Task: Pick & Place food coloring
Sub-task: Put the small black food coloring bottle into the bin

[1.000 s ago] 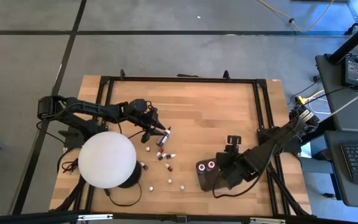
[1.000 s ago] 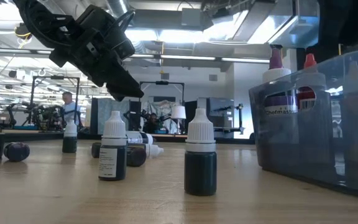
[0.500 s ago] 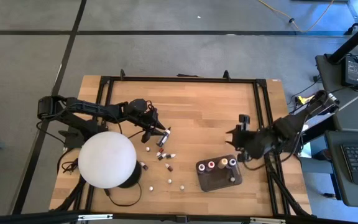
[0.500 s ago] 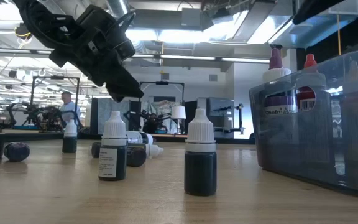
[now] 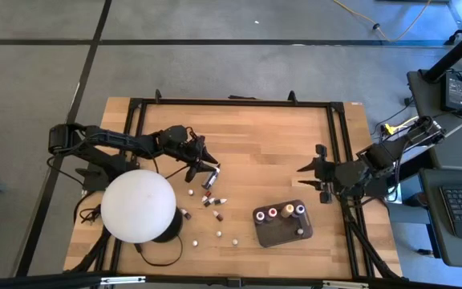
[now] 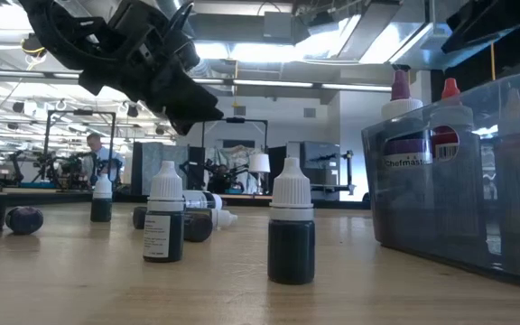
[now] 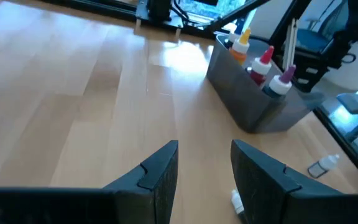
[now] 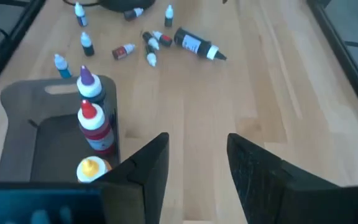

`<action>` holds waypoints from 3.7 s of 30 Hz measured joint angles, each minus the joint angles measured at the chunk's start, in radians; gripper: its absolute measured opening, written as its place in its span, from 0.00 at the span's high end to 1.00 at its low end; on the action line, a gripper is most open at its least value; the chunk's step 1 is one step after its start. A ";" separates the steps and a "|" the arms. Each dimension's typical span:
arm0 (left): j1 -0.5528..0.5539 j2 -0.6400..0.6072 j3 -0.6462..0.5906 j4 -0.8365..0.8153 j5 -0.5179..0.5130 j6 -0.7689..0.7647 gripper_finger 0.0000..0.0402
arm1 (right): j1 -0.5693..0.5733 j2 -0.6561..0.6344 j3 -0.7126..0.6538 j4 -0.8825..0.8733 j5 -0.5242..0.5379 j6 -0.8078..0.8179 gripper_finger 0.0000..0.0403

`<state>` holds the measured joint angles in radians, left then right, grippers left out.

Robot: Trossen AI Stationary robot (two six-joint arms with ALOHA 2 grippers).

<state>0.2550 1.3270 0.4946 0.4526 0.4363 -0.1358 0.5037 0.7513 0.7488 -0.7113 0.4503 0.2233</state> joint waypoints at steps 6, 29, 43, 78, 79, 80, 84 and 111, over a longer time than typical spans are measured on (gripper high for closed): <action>0.000 0.000 0.000 0.001 0.003 -0.087 0.64 | 0.000 -0.001 -0.064 0.050 0.000 -0.054 0.59; -0.001 0.000 0.000 0.000 -0.005 -0.149 0.61 | 0.000 -0.001 -0.071 0.111 0.101 -0.101 0.59; -0.012 0.000 0.000 0.001 0.002 -0.139 0.44 | 0.001 -0.001 -0.071 0.117 0.099 -0.101 0.59; -0.376 0.000 0.180 -0.803 -0.411 0.036 0.45 | 0.001 -0.001 -0.071 0.115 0.107 -0.123 0.59; -0.383 0.002 0.180 -0.805 -0.412 0.036 0.45 | 0.001 -0.001 -0.071 0.115 0.107 -0.123 0.59; -0.390 0.004 0.180 -0.808 -0.418 0.035 0.45 | 0.001 -0.001 -0.071 0.116 0.107 -0.123 0.59; -0.405 0.015 0.180 -0.836 -0.430 -0.001 0.45 | 0.000 -0.001 -0.071 0.115 0.107 -0.123 0.59; -0.405 0.148 0.180 -0.848 -0.434 0.018 0.74 | 0.000 -0.001 -0.071 0.115 0.108 -0.123 0.59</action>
<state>-0.1501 1.4746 0.6744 -0.3952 0.0023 -0.1173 0.5041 0.7502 0.6781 -0.5964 0.5579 0.1004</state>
